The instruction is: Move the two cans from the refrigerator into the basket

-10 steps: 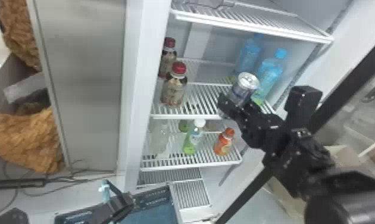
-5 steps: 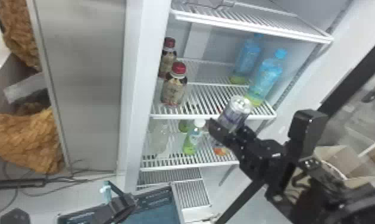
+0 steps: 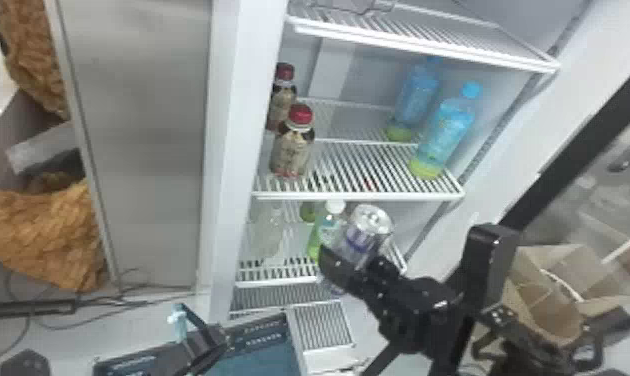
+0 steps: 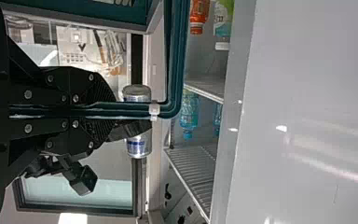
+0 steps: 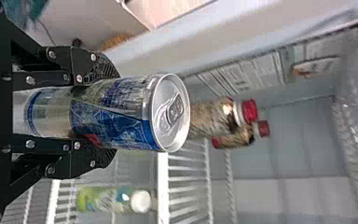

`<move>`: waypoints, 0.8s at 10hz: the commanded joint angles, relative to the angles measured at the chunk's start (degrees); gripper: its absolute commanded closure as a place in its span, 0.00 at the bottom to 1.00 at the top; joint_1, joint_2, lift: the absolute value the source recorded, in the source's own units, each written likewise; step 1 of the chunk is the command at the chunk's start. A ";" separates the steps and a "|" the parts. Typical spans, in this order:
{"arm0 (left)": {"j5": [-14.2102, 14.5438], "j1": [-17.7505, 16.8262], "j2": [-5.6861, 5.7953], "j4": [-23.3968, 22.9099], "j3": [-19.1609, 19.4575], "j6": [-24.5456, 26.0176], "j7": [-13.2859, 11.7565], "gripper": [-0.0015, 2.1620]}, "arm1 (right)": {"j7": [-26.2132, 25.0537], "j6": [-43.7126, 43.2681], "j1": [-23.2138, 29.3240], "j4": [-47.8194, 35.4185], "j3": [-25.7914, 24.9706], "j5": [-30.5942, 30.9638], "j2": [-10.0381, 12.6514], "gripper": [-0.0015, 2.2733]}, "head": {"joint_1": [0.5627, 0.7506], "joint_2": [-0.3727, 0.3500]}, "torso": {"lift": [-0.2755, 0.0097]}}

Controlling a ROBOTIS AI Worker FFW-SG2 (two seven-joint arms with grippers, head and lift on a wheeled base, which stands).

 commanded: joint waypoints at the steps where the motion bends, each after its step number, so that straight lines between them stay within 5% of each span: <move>1: 0.00 0.00 -0.06 0.00 0.01 0.00 0.00 0.55 | 0.67 1.51 1.01 -0.50 1.89 -1.37 0.10 0.56 | 0.70 0.06 | 0.86; 8: -0.12 0.00 -0.14 0.00 0.01 0.00 0.09 0.55 | 7.09 12.90 1.43 4.99 7.03 -2.74 0.54 0.56 | 0.70 0.22 | 0.86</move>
